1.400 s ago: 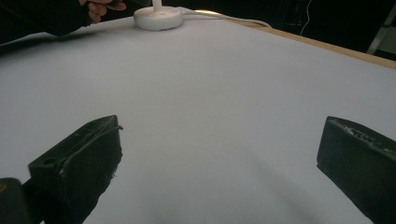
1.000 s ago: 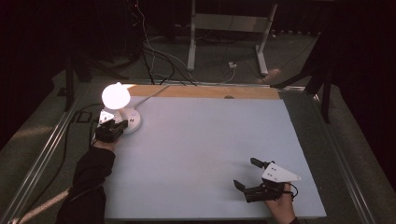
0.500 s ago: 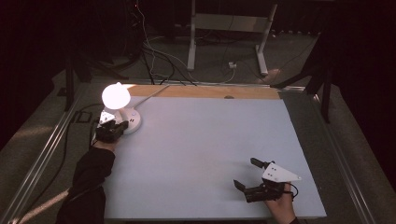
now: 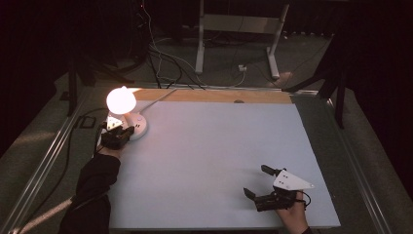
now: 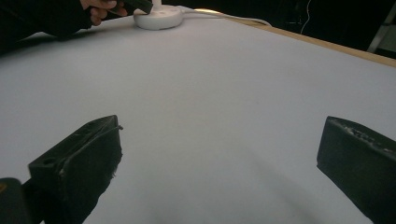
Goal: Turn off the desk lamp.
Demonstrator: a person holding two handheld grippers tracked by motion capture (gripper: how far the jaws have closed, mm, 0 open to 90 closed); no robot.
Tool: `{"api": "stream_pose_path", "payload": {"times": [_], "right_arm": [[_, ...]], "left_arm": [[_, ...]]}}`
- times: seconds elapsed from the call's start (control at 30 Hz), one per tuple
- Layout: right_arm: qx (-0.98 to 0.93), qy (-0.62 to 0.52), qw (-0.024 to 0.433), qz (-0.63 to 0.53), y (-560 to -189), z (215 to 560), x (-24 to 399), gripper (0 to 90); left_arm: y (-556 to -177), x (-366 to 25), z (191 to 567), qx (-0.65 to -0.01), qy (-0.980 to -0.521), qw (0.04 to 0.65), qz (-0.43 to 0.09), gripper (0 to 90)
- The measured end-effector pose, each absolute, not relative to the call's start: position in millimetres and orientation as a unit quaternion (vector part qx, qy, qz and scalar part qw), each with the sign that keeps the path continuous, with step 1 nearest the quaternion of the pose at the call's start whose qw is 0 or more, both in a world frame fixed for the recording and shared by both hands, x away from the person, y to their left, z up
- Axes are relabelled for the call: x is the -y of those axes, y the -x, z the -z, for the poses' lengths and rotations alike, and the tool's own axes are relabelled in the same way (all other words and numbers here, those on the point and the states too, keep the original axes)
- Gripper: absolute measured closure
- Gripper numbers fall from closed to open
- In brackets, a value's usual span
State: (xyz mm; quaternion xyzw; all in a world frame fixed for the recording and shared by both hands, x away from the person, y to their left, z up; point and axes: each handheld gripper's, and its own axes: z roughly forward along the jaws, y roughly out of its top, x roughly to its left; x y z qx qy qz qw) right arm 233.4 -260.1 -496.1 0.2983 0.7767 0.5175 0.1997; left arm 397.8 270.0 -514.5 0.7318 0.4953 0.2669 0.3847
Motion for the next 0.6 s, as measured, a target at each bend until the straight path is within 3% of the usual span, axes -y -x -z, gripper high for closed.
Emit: {"api": "stream_pose_path", "payload": {"times": [0.6], "right_arm": [[-0.776,-0.299,0.198,-0.52,-233.2,495.9,260.6,0.0]], "left_arm": [[-397.7,-276.9,507.9,-0.503,-0.72,0.403,-0.259,90.0]]}}
